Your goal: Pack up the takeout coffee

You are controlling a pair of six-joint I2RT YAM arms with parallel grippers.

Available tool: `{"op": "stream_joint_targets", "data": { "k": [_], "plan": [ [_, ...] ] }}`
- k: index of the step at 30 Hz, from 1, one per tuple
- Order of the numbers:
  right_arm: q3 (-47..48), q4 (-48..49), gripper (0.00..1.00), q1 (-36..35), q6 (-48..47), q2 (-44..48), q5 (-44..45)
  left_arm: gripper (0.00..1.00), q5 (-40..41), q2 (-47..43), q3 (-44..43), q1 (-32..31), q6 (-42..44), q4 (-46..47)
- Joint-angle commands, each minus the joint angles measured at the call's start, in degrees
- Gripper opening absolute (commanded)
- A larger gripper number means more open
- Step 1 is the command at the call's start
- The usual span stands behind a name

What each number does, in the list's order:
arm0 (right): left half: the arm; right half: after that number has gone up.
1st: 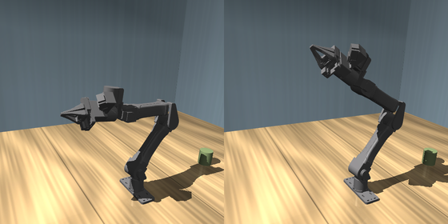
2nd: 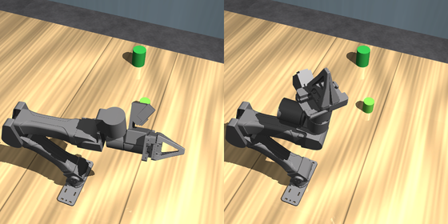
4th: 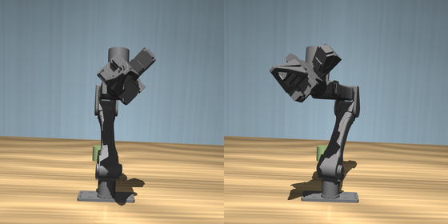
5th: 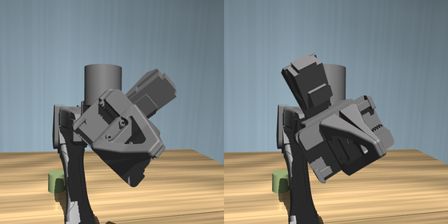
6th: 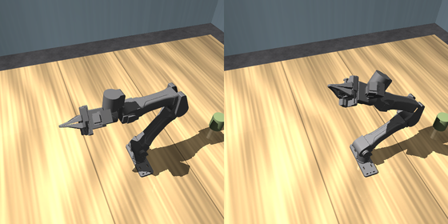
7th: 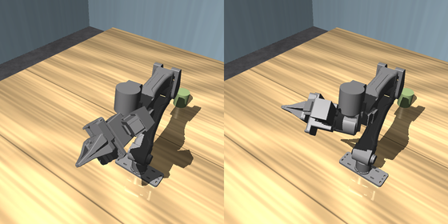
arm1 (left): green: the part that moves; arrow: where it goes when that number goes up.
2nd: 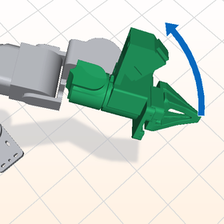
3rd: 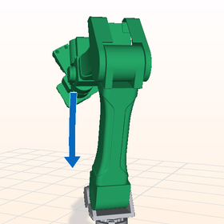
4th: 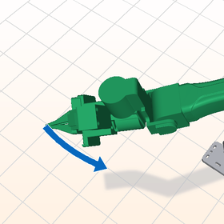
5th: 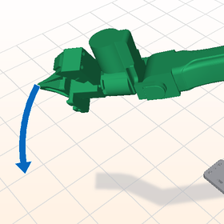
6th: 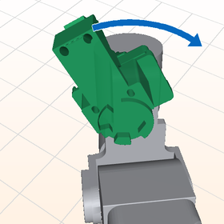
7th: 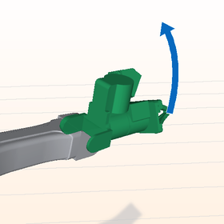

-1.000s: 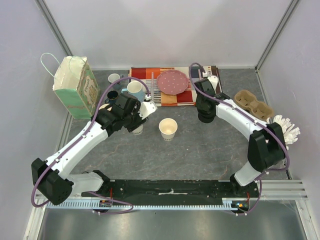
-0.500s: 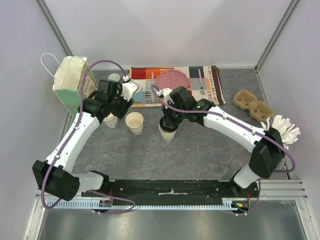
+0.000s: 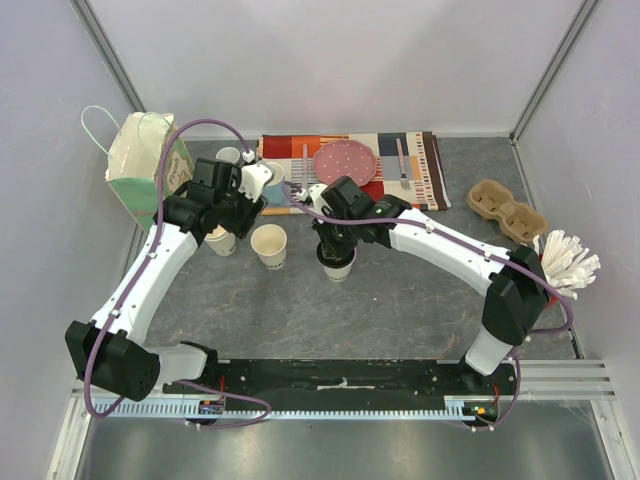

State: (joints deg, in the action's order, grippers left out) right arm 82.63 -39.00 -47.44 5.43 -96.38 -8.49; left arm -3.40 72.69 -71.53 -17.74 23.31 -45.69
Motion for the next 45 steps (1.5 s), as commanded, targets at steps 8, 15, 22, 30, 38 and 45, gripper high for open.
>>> {"op": "stream_joint_targets", "data": {
  "k": [8,15,22,30,38,45],
  "plan": [
    [7.64,-5.73,0.0,-1.95,-2.18,-1.53,5.24,0.6,-1.61,0.44,-1.77,0.16,-1.25,-0.1],
    [6.67,-5.73,0.0,-1.95,-2.27,-3.46,6.73,0.6,-1.26,0.35,-1.77,0.25,-0.99,-0.19],
    [6.05,-5.56,0.0,-1.87,-2.79,-4.43,7.17,0.6,-1.35,0.35,-1.69,0.16,-0.64,-0.27],
    [5.17,-5.29,0.0,-1.78,-1.83,-3.91,6.29,0.6,-1.0,0.35,-1.69,0.16,-0.37,-0.19],
    [1.57,-3.1,0.0,-1.78,-0.6,-2.41,5.86,0.6,-1.08,0.44,-1.69,0.25,-0.28,-0.27],
    [1.74,-1.87,0.13,-1.43,0.46,-1.88,6.47,0.6,-1.26,0.44,-1.77,0.25,-0.11,-0.27]
  ]
}}
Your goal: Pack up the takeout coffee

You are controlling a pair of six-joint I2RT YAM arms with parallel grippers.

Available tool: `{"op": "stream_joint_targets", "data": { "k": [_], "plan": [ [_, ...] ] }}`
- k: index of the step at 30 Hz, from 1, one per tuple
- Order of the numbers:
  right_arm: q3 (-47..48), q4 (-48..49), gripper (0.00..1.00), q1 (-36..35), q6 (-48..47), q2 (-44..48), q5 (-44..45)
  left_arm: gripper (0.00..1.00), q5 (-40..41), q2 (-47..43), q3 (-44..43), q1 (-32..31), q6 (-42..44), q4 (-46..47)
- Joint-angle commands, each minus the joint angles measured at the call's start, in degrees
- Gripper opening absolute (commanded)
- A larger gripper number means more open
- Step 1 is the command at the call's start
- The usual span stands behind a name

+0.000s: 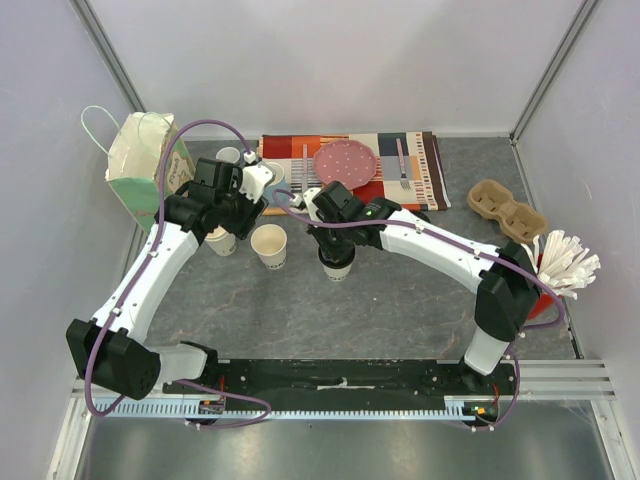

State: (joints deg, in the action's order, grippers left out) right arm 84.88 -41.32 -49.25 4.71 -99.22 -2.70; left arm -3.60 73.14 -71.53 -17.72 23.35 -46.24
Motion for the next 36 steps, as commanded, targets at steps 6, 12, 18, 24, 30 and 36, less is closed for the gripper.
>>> {"op": "stream_joint_targets", "data": {
  "k": [6,12,18,24,30,36],
  "plan": [
    [0.02,0.54,0.42,0.39,1.44,2.01,0.24,0.6,-1.59,0.07,-1.69,0.22,-0.06,-0.08],
    [0.81,0.63,0.5,0.47,1.62,3.07,-0.2,0.6,-2.21,0.42,-2.12,0.22,0.02,-0.26],
    [3.01,0.45,0.61,0.48,1.35,3.95,-2.31,0.6,-3.52,0.77,-2.56,0.22,0.11,-0.87],
    [3.45,0.19,0.64,0.65,1.27,4.65,-1.96,0.6,-5.63,0.95,-2.74,0.22,0.2,-1.4],
    [3.98,2.89,0.0,5.29,5.3,9.64,0.24,0.44,-20.98,1.03,-5.02,0.14,0.11,-2.54],
    [-6.74,10.03,0.0,10.14,11.11,13.0,-3.54,0.02,-40.45,6.48,-6.69,-6.33,-6.91,2.72]
  ]
}}
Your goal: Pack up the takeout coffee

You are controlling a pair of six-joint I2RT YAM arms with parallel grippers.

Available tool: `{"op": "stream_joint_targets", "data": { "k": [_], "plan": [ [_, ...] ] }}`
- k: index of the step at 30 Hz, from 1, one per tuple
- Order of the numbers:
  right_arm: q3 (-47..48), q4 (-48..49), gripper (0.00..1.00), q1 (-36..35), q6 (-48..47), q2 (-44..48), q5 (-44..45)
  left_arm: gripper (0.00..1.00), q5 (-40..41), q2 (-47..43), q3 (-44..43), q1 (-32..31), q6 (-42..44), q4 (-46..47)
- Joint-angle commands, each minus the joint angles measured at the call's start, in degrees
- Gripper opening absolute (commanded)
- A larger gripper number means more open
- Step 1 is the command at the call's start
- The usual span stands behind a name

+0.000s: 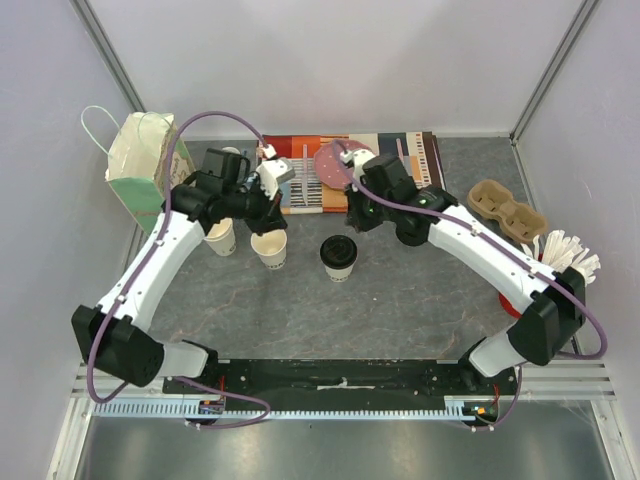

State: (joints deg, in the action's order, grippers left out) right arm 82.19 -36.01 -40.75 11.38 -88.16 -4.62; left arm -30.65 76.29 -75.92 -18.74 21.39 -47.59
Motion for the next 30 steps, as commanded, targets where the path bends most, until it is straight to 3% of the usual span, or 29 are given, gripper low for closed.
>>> {"op": "stream_joint_targets", "data": {
  "k": [1,5,15,23,30],
  "plan": [
    [-5.54,5.16,0.0,1.64,4.62,2.29,-2.14,0.02,-10.86,4.99,-2.48,-6.91,-5.13,4.7],
    [-6.17,7.01,0.0,1.73,5.32,3.52,-2.24,0.02,-10.12,7.2,-1.6,-11.22,-7.57,9.88],
    [-5.72,7.62,0.0,2.87,5.5,3.35,-5.13,0.02,-11.89,12.74,-2.13,-11.84,-12.33,17.35],
    [-24.17,20.17,0.0,4.98,10.68,2.29,-9.87,0.02,-11.36,21.17,3.23,-12.37,-15.67,23.69],
    [-26.3,20.63,0.0,5.07,11.21,4.22,-9.09,0.02,-9.86,20.74,5.87,-12.28,-14.44,23.07]
  ]
}}
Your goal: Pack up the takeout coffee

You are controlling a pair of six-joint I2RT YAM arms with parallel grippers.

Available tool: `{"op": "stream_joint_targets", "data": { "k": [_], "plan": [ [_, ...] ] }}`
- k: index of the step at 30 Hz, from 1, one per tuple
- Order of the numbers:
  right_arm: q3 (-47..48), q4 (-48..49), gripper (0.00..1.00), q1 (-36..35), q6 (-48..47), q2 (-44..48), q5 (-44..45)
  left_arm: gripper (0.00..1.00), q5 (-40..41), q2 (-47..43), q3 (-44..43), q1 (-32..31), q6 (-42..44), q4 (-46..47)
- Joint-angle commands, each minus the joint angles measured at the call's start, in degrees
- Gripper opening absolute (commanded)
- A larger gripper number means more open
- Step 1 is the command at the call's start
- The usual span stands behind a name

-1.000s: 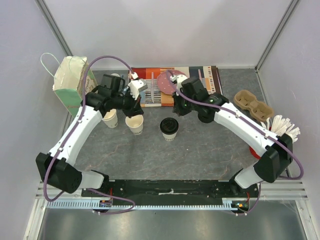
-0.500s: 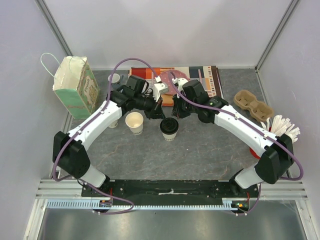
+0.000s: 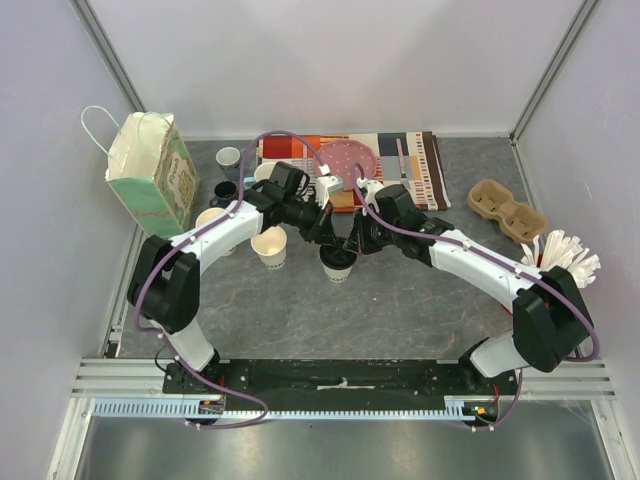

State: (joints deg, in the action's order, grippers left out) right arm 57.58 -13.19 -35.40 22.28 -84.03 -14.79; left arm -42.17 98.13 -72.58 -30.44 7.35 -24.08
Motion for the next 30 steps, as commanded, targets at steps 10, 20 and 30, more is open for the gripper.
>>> {"op": "stream_joint_targets", "data": {
  "k": [10,20,30],
  "plan": [
    [7.72,-6.67,0.0,-0.29,-1.71,0.09,-1.91,0.02,0.43,-8.38,-2.39,0.02,0.64,-3.95],
    [12.03,-5.8,0.0,-2.74,-1.72,-1.92,-5.34,0.02,-0.37,-10.59,2.35,1.96,2.75,-6.42],
    [3.08,1.85,0.0,-2.14,-0.49,-8.87,-5.26,0.02,0.07,-4.1,6.74,1.96,2.49,-3.87]
  ]
}}
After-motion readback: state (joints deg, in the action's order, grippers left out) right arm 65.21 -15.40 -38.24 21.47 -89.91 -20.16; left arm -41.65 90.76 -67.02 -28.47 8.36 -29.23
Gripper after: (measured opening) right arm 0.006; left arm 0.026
